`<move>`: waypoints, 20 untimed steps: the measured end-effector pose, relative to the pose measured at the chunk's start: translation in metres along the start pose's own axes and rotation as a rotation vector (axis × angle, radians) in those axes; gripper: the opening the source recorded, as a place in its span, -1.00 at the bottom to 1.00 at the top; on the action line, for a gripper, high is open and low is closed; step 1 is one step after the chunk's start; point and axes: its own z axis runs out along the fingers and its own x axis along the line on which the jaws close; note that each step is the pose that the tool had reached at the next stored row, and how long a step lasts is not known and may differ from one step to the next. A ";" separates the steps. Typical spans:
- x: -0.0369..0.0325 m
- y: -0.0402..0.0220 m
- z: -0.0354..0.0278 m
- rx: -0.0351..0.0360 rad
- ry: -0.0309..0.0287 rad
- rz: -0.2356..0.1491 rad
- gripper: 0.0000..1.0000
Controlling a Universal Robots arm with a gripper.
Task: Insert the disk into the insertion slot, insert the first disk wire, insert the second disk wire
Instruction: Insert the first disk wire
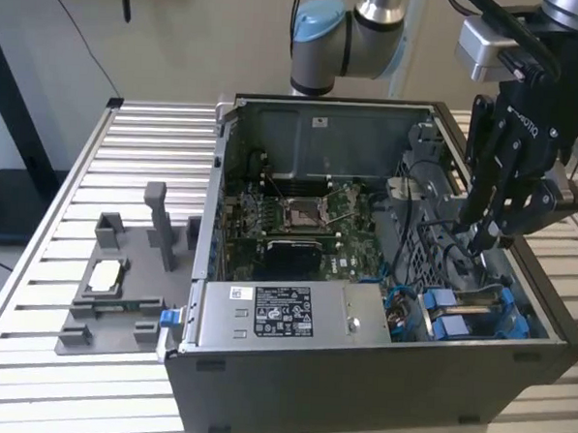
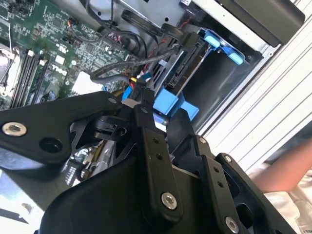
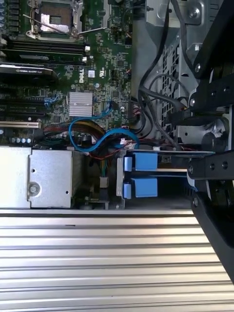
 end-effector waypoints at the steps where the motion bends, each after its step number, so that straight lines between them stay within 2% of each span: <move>1: -0.0006 0.0001 0.0007 0.0000 0.0001 0.000 -0.22; 3: -0.0013 0.0003 0.0024 0.0003 -0.0002 0.000 -0.22; 14: -0.0107 0.0009 0.0027 0.0006 -0.0001 0.000 -0.22; 20: -0.0152 0.0027 0.0050 0.0069 -0.0027 0.000 -0.22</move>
